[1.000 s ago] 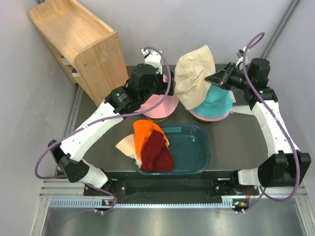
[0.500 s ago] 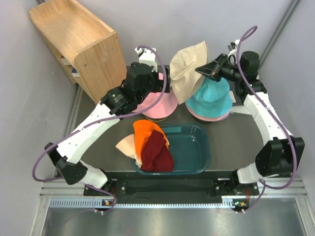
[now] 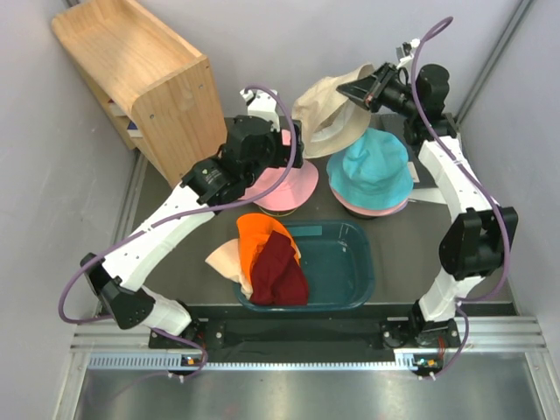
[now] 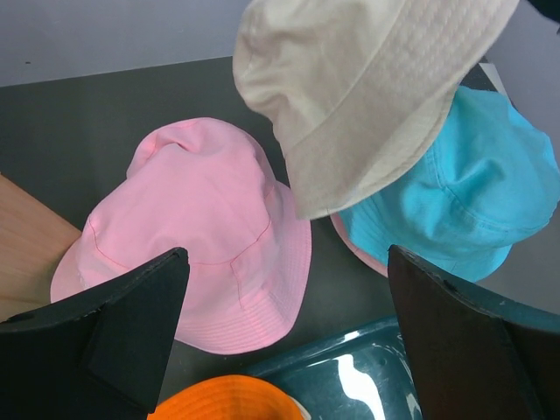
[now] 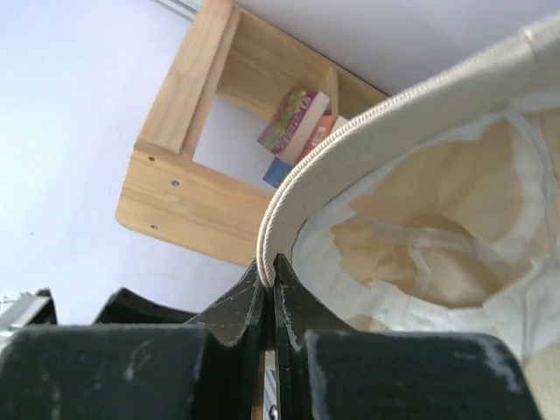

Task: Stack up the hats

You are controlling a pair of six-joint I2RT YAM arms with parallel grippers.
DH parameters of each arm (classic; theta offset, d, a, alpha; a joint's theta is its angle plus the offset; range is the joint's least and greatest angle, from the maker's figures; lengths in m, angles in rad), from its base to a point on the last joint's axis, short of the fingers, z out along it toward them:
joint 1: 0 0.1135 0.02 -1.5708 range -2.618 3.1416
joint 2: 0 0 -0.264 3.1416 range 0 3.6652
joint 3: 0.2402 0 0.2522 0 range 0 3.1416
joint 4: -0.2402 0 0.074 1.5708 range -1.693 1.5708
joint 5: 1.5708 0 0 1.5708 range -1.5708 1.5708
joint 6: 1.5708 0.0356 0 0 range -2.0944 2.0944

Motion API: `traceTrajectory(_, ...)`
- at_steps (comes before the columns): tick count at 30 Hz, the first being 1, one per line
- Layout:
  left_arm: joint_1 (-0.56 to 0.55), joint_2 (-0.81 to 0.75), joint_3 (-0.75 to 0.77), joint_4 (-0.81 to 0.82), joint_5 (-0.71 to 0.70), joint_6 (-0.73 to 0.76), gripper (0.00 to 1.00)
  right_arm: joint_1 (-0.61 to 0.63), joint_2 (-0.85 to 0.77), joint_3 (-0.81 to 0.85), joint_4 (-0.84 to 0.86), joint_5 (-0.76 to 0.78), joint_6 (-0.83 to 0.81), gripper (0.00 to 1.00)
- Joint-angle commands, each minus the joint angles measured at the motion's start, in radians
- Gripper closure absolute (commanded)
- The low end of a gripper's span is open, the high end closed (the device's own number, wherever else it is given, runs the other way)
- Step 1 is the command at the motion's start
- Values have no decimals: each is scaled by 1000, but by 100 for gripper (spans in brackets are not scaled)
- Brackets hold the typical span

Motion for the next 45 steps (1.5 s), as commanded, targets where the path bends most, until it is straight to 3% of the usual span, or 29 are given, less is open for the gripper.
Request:
traceTrajectory(1, 7, -40, -23, 58, 9, -28, 1, 13, 50, 103, 192, -9, 79, 100)
traceTrajectory(9, 10, -57, -48, 62, -1, -43, 1, 18, 143, 115, 411, -26, 132, 100)
traceTrajectory(17, 16, -61, -49, 46, -3, -45, 1, 19, 208, 166, 500, -34, 191, 100)
traceTrajectory(22, 19, -63, -57, 47, -4, -57, 1, 18, 165, 109, 445, -43, 155, 100)
traceTrajectory(26, 23, -67, -67, 47, -9, -63, 1, 15, 15, -68, 362, -29, 121, 100)
traceTrajectory(31, 32, -77, -84, 41, -8, -63, 1, -2, -201, -211, 163, 31, -45, 100)
traceTrajectory(34, 38, -78, -84, 38, -1, -63, 1, -37, -289, -308, 147, 40, -46, 100)
traceTrajectory(45, 47, -81, -81, 30, 22, -56, 1, -186, -406, -523, 48, -14, -114, 100)
